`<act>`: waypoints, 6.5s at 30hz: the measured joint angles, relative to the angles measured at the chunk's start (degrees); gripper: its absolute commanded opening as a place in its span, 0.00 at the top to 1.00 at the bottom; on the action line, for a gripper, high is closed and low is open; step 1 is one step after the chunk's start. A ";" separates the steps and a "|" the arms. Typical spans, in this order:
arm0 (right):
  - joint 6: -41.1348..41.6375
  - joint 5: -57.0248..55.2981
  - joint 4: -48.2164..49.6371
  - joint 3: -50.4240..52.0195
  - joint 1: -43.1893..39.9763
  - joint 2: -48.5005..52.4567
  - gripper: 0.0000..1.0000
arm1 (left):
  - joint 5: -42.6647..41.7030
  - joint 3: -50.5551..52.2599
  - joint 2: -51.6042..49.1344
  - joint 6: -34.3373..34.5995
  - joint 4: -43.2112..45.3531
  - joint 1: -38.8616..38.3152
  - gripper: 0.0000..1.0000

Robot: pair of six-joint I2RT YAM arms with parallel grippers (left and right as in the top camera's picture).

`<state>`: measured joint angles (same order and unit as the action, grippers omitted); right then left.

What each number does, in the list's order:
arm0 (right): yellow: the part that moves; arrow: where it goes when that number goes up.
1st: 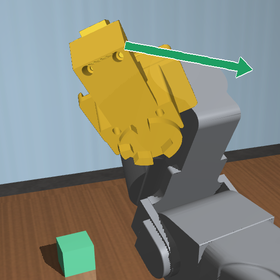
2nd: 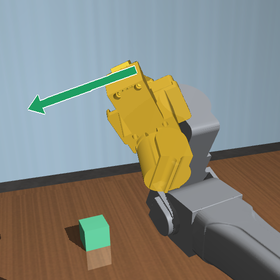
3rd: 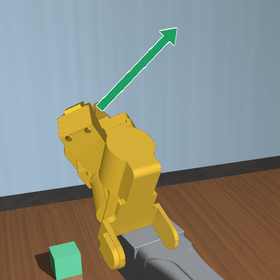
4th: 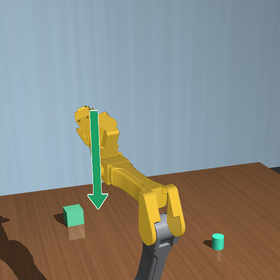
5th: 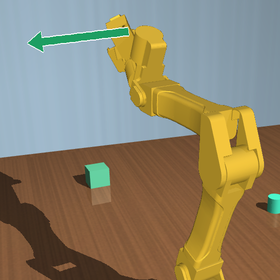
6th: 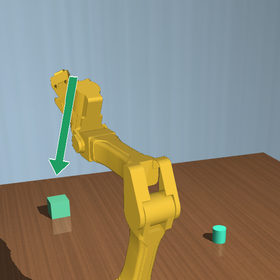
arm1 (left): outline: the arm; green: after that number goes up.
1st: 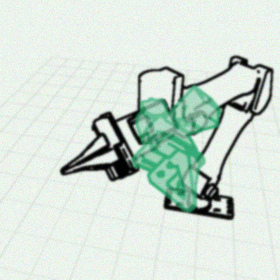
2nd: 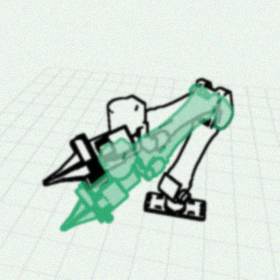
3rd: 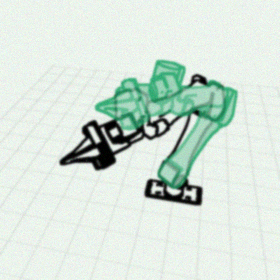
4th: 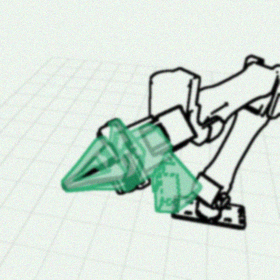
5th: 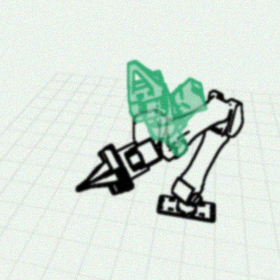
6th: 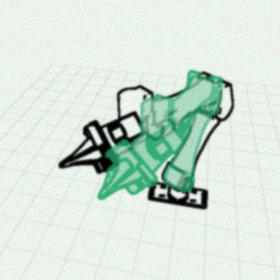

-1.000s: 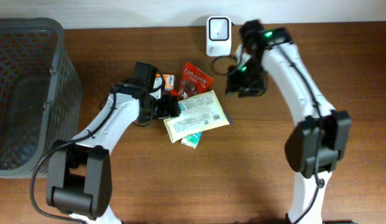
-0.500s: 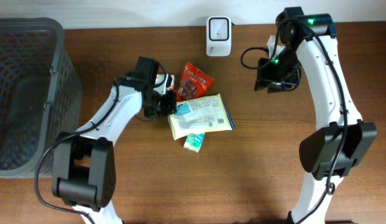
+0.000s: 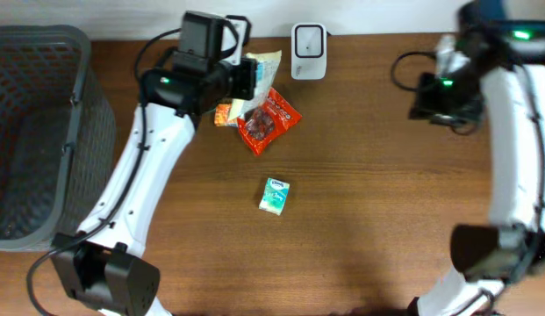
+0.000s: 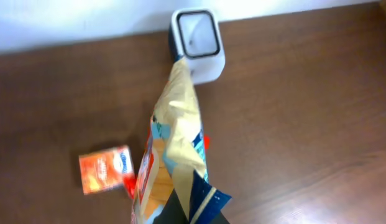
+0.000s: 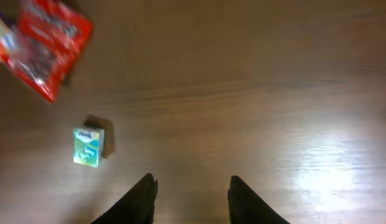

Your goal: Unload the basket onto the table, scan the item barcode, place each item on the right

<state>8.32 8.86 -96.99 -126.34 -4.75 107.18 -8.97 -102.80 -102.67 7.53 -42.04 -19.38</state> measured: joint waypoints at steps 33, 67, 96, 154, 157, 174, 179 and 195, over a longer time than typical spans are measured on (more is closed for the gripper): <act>0.28 -0.22 0.02 -0.83 -3.74 -9.46 0.62 | -26.23 0.57 -18.36 16.61 0.70 -3.69 1.00; 0.13 7.74 14.19 22.01 -2.67 -1.14 0.64 | 3.87 -13.44 -30.36 7.67 -21.44 -0.83 1.00; -0.66 8.20 16.83 22.01 -2.67 -1.14 0.21 | 12.48 -31.21 -31.91 9.44 -36.54 2.91 0.01; -0.57 15.30 28.06 32.65 -2.67 -1.03 0.20 | 0.35 -58.49 -31.82 -0.81 -48.87 3.21 0.13; -0.76 15.30 27.80 32.65 -2.67 -1.03 0.20 | 2.12 -53.86 -31.67 1.46 -48.48 3.23 0.11; -1.49 15.30 27.78 32.68 -2.67 -1.03 0.19 | -14.58 -14.43 -32.20 -0.87 -28.52 0.83 0.21; -1.46 15.30 27.78 32.68 -2.67 -1.03 0.19 | -11.43 -14.14 -32.20 -0.83 -28.33 0.81 0.19; -1.51 15.32 27.63 32.68 -2.67 -1.03 0.19 | -18.97 -8.09 -32.20 -0.44 -21.49 0.81 0.80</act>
<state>6.81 24.18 -69.36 -93.67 -7.42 106.15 -27.94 -110.89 -134.87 7.09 -63.53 -18.57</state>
